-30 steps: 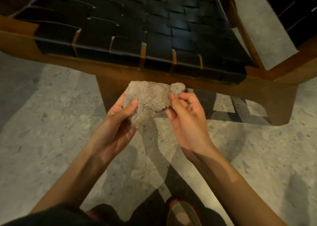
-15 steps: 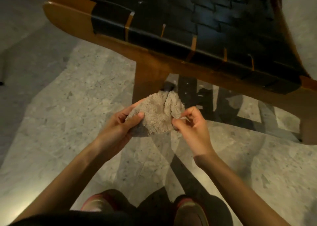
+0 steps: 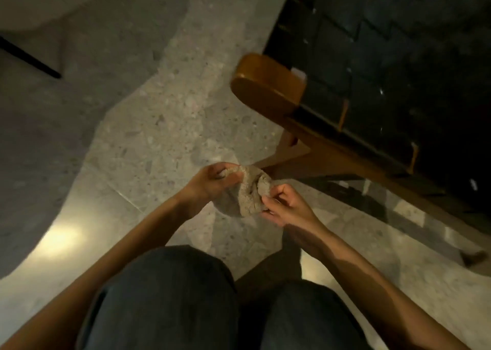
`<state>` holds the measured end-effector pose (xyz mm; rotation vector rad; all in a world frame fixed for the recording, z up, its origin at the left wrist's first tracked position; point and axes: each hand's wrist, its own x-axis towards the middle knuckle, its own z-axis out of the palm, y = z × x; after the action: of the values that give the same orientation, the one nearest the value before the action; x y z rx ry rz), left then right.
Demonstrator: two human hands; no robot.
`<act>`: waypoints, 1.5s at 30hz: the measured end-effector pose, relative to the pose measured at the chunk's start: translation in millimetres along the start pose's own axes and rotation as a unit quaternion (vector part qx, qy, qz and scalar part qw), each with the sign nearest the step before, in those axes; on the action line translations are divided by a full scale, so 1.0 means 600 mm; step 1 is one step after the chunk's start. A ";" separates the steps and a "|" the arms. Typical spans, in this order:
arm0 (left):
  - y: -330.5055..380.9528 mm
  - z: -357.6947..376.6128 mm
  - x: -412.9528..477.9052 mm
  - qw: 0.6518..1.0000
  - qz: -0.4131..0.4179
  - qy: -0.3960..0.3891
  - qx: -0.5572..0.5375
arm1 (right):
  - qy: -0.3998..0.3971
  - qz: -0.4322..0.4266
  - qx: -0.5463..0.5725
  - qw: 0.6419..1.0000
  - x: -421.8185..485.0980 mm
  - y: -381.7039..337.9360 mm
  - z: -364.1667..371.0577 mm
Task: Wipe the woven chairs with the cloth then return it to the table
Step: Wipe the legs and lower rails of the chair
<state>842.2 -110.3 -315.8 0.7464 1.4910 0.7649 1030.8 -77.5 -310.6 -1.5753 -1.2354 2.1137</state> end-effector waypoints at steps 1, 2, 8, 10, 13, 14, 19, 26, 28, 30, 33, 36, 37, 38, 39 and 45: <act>0.020 -0.012 -0.012 1.000 -0.020 0.014 0.005 | -0.014 0.014 0.016 1.000 -0.010 -0.025 0.010; 0.040 -0.025 -0.026 0.999 -0.038 0.031 0.002 | -0.026 0.023 0.029 0.999 -0.022 -0.049 0.020; 0.167 -0.096 -0.156 0.992 -0.112 0.055 -0.009 | -0.041 0.092 0.066 0.993 -0.122 -0.178 0.109; 0.211 -0.112 -0.216 0.986 -0.138 0.082 -0.035 | -0.049 0.112 0.070 0.990 -0.171 -0.228 0.140; 0.295 -0.129 -0.311 0.977 -0.160 0.120 -0.072 | -0.055 0.103 0.082 0.990 -0.258 -0.317 0.170; 0.327 -0.136 -0.342 0.975 -0.161 0.127 -0.091 | -0.055 0.096 0.082 0.991 -0.288 -0.351 0.177; 0.498 -0.175 -0.472 0.978 -0.131 0.140 -0.077 | -0.026 0.016 0.011 0.999 -0.425 -0.534 0.197; 0.695 -0.209 -0.604 0.986 -0.058 0.128 0.091 | 0.002 -0.153 -0.123 0.980 -0.571 -0.741 0.219; 0.732 -0.210 -0.633 0.984 0.005 0.120 0.133 | -0.020 -0.220 -0.168 0.961 -0.601 -0.782 0.227; 0.766 -0.215 -0.645 0.966 0.086 0.136 0.203 | -0.038 -0.259 -0.214 0.941 -0.620 -0.816 0.234; 0.809 -0.233 -0.627 0.918 0.177 0.137 0.327 | -0.033 -0.301 -0.249 0.920 -0.627 -0.853 0.238; 0.843 -0.258 -0.585 0.897 0.209 0.135 0.366 | -0.008 -0.313 -0.259 0.914 -0.614 -0.884 0.236; 0.854 -0.265 -0.569 0.891 0.217 0.138 0.374 | 0.009 -0.313 -0.258 0.914 -0.606 -0.893 0.233; 0.866 -0.272 -0.551 0.885 0.223 0.137 0.386 | 0.026 -0.312 -0.254 0.915 -0.596 -0.902 0.228; 0.877 -0.280 -0.531 0.878 0.229 0.133 0.398 | 0.042 -0.308 -0.247 0.918 -0.584 -0.911 0.223; 0.982 -0.326 -0.363 0.838 0.292 0.035 0.460 | 0.123 -0.290 -0.307 0.898 -0.469 -0.956 0.180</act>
<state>666.8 41.4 299.7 1.9879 1.6950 0.4620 882.8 50.6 307.1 -1.3553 -2.0741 1.1720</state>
